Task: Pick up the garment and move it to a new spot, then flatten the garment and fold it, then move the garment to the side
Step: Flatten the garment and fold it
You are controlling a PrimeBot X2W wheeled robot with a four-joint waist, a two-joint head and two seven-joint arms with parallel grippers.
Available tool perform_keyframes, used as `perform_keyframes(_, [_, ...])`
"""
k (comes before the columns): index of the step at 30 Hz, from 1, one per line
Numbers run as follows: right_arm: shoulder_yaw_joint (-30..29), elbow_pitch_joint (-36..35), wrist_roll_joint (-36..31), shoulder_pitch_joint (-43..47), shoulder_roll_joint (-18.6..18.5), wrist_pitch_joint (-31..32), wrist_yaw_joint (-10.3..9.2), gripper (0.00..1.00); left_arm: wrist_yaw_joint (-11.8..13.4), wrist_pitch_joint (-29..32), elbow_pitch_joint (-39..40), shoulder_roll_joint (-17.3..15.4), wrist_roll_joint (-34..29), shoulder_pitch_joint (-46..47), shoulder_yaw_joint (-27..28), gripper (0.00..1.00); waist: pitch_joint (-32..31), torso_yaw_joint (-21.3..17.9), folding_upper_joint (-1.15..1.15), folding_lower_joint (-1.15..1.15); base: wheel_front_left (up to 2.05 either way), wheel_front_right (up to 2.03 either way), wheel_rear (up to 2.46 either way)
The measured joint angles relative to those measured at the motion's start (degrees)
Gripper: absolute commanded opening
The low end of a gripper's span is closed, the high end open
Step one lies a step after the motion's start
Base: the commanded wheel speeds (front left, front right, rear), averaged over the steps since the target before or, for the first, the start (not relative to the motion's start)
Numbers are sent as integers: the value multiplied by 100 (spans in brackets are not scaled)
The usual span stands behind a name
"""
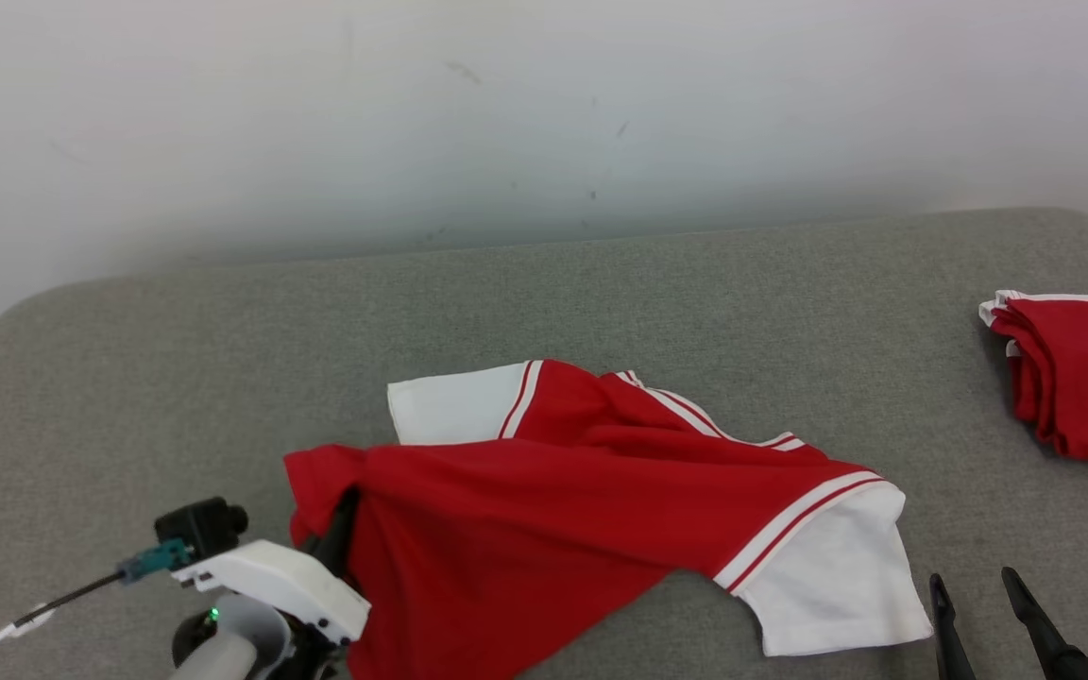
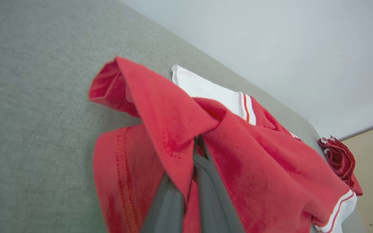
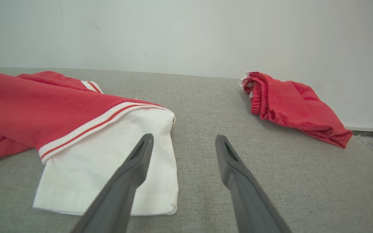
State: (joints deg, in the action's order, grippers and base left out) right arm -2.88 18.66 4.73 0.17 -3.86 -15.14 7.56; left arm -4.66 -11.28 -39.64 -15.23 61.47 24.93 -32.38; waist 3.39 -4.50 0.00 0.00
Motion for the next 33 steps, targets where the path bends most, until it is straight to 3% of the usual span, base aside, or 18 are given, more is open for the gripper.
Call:
perform_keyframes(8, [58, 9, 0, -72, 19, 0, 0, 100, 77, -194, -438, -308, -301, 793, 178, 0, 49, -52, 0, 0, 0, 0, 0])
perform_keyframes(12, [75, 40, -1, -80, 23, 0, 0, 100, 65, -90, -728, -292, -332, 873, 86, 0, 44, -74, 0, 0, 0, 0, 0])
perform_keyframes(13, [73, 46, -1, -80, 25, 0, 0, 100, 59, -85, -790, -266, -323, 870, 87, 5, 35, -77, 0, 0, 0, 0, 0])
perform_keyframes(14, [67, 53, -2, -79, 25, 0, 0, 100, 58, -71, -847, -240, -299, 864, 88, 36, 24, -76, 0, 0, 0, 0, 0])
perform_keyframes(15, [60, 58, -3, -77, 25, 0, 0, 100, 63, -67, -898, -230, -312, 845, 53, 36, 11, -73, 0, 0, 0, 0, 0])
perform_keyframes(16, [55, 63, -3, -69, 25, 0, 0, 100, 68, -58, -946, -223, -335, 805, 29, 89, -7, -68, 0, 0, 0, 0, 0])
perform_keyframes(17, [49, 66, -4, -56, 27, 0, 0, 100, 125, -64, -985, -216, -345, 755, 11, 100, -25, -62, 0, 0, 0, 0, 0])
perform_keyframes(25, [-57, 70, -8, 148, 30, 0, 0, 100, 481, -268, -520, -281, -461, 90, 22, 100, -240, 67, 0, 0, 0, 0, 0])
perform_keyframes(33, [-30, 29, -8, 172, 45, 0, 0, 100, 991, -87, 920, -511, -479, -1014, -115, 100, -318, 190, 0, 0, 0, 0, 0])
